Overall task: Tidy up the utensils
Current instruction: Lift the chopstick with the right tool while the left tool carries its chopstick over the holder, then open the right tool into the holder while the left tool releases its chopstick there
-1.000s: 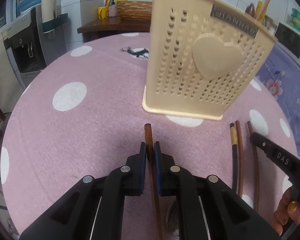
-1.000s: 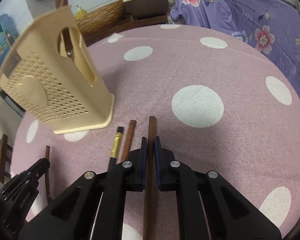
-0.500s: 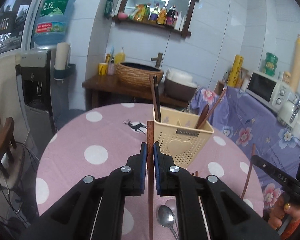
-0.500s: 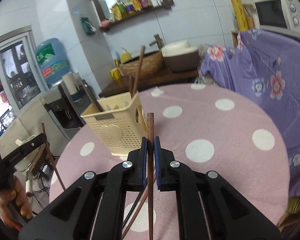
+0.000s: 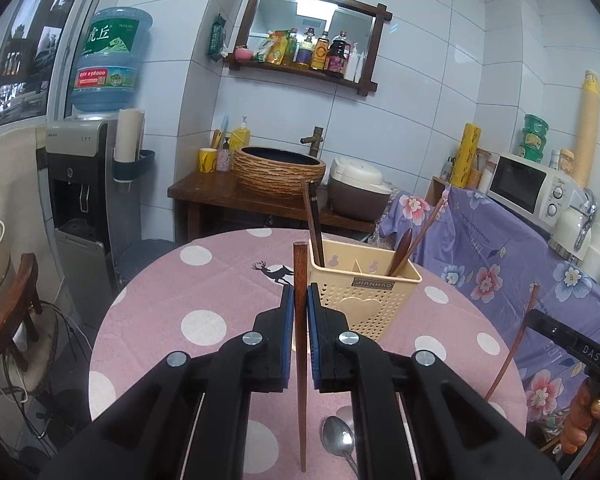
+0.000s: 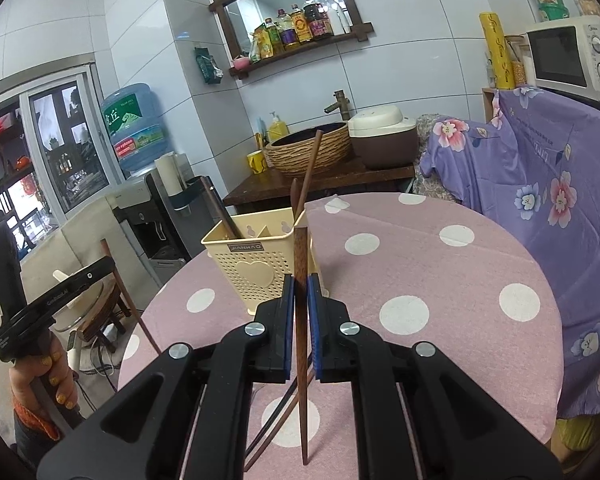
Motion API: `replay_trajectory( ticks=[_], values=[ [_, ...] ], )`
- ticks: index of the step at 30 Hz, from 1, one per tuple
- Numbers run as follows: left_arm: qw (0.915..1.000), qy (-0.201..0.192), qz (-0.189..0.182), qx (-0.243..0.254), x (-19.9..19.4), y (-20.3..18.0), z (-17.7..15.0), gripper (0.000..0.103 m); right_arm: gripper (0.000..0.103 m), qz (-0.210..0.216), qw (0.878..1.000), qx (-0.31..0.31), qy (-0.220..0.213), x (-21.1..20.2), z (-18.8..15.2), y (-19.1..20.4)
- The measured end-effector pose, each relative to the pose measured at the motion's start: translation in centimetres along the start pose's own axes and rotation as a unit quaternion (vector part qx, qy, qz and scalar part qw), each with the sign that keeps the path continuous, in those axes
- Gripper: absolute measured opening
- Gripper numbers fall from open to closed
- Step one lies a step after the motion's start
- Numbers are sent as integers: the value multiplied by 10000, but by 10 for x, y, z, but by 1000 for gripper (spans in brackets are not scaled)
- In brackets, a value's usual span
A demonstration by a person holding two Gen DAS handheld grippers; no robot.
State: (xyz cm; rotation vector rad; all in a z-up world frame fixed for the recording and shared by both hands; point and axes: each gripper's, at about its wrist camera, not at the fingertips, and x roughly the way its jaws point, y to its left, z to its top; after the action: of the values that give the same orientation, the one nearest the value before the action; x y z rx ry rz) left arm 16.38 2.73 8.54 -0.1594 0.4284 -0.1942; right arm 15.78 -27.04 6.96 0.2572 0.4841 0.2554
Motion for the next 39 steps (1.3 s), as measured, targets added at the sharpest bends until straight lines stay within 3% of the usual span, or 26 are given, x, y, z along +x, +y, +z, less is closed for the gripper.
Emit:
replay_trajectory(
  ticks=[8,14,19,22,26,32,39],
  values=[
    [9995,-229,-222,7,-3,-2,33,8,8,107,9996,-202,-191,-1,27,14],
    [9971,-523,-547,-16,-4,-13,101,8,8,254,9974,-445,-505,3,91,37],
    [9941,-999,-427,4,2,-32,157,8,8,175,9918,-574,-1127,3,159,65],
    [9934,-1111,-293,-25,20,-40,173,8,8,11,9885,-652,-1367,13,184,79],
    [9956,-930,-132,-68,56,-42,164,8,8,-160,9879,-620,-1411,40,184,84],
    [9993,-279,-68,-251,102,-32,110,8,8,-242,9959,-292,-823,95,142,65],
    [9991,171,-53,-387,126,-22,70,8,8,-350,9982,21,-488,119,107,43]
  ],
)
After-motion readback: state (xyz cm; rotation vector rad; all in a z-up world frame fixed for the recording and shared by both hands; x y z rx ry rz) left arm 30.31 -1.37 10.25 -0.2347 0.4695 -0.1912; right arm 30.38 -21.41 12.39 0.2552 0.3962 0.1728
